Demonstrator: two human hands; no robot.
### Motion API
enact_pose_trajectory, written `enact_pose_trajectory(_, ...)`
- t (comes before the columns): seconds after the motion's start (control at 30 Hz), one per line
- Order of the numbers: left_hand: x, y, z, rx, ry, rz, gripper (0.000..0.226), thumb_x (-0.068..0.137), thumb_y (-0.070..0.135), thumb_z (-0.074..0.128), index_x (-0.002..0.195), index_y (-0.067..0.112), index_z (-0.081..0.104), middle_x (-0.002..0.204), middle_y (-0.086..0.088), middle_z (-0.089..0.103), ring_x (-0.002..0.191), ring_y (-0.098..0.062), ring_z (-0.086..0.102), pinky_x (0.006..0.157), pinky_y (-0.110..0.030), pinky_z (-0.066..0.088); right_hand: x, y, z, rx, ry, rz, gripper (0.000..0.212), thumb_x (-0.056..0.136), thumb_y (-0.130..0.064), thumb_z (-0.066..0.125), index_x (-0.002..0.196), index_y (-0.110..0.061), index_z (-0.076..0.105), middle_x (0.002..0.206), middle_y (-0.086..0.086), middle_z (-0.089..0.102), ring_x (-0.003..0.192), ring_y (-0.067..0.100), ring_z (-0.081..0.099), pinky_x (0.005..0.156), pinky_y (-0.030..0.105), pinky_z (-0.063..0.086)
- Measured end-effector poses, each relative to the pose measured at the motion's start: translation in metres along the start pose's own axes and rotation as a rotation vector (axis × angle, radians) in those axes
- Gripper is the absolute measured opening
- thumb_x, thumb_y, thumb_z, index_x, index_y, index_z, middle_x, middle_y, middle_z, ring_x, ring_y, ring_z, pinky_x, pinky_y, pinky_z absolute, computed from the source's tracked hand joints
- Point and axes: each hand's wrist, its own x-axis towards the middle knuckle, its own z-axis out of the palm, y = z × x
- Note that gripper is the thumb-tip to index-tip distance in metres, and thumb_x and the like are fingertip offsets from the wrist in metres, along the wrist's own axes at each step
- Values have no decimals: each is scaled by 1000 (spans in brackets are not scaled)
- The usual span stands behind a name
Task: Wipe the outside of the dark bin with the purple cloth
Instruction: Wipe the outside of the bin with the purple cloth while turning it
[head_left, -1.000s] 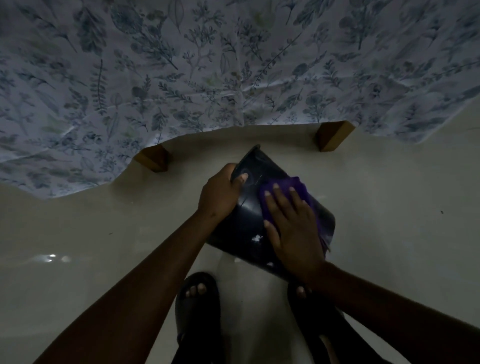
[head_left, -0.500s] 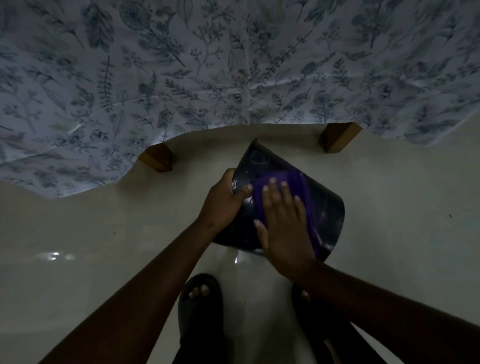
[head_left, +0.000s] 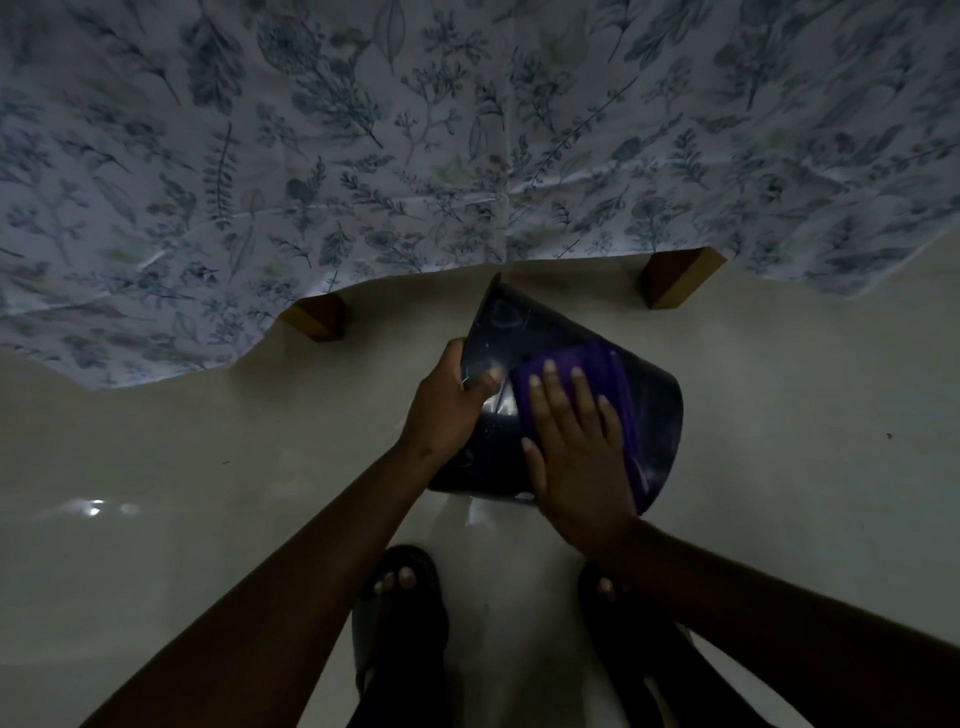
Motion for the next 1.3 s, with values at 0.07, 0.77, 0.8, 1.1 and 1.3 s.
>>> enact_pose_trajectory(0.07, -1, 2, 0, -27, -19, -4, 36, 93, 29, 58, 127, 22, 50, 112, 5, 65, 100, -11, 64, 85, -27, 51, 25, 2, -6, -22, 13, -83, 59, 98, -40, 25, 152, -24, 9, 161, 1, 9, 149, 21, 5, 117, 47, 16)
enact_pose_trajectory(0.77, -12, -3, -25, 5, -10, -62, 34, 91, 31, 62, 122, 21, 53, 109, 6, 64, 97, -9, 62, 79, -22, 50, 52, 48, -11, 198, 12, 158, 58, 97, -50, 20, 139, -17, 43, 134, 7, 56, 117, 23, 55, 98, 39, 45)
enact_pose_trajectory(0.8, -16, -7, -24, 28, 22, -46, 30, 92, 30, 61, 119, 22, 53, 104, 9, 63, 94, -6, 61, 75, -16, 48, 42, 47, -9, 191, 20, 159, 58, 98, -49, 21, 142, -17, 40, 138, 7, 53, 123, 25, 52, 102, 40, 42)
enact_pose_trajectory(1.1, -3, -6, -22, -1, 26, -14, 33, 93, 28, 59, 124, 18, 52, 112, 2, 65, 99, -12, 63, 81, -25, 51, 46, 1, -11, 112, -19, -132, 54, 100, -41, 25, 151, -24, 22, 157, 1, 27, 146, 23, 21, 116, 41, 20)
enact_pose_trajectory(1.3, -8, -10, -22, 1, 55, -22, 30, 94, 27, 58, 123, 20, 53, 109, 5, 64, 96, -8, 62, 74, -13, 45, 49, 39, -8, 219, 25, 197, 55, 97, -45, 21, 137, -17, 45, 134, 6, 56, 122, 26, 52, 100, 40, 42)
